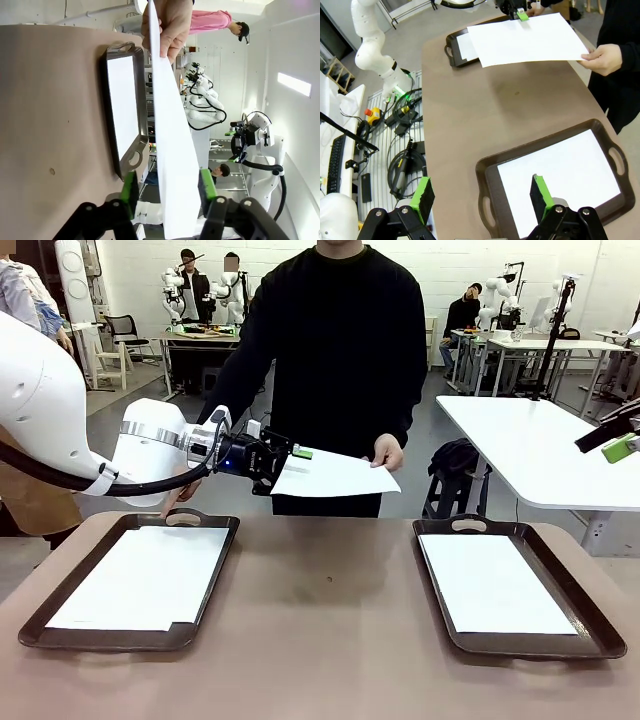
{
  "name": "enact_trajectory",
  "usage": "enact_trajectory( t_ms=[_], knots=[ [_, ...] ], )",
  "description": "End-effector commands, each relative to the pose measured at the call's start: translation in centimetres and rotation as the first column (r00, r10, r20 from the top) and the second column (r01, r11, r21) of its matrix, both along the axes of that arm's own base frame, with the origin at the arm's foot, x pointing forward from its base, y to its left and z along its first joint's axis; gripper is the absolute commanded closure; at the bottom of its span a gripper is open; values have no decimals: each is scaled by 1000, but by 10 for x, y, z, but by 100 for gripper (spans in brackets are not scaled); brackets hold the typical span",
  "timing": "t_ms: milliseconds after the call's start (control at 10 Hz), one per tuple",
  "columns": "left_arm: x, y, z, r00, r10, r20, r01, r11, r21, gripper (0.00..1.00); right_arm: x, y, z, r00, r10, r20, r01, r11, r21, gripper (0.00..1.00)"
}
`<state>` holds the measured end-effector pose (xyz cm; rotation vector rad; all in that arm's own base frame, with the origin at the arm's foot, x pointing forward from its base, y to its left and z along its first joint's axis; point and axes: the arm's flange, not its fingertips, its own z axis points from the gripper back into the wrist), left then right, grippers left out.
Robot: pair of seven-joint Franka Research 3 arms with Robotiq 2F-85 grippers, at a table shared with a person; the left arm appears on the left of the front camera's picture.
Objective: Sort the A4 documents.
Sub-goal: Receive the A4 Paper.
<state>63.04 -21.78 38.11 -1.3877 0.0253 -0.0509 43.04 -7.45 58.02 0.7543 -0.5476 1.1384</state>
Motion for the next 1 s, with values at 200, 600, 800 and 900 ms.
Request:
enact_trajectory(
  t_ms=[200,600,800,900],
  knots=[
    [2,0,3,1000,9,7,-9,1000,6,79,-1,1,0,1000,1,1,-1,1000,2,0],
    [0,0,2,1000,22,6,-22,1000,7,100,-1,1,0,1000,1,1,-1,1000,2,0],
    [1,-1,3,1000,23,8,-23,1000,3,100,-1,1,0,1000,1,1,-1,1000,2,0],
    [1,-1,2,1000,20,6,-20,1000,1,100,-1,1,0,1000,1,1,-1,1000,2,0]
  ],
)
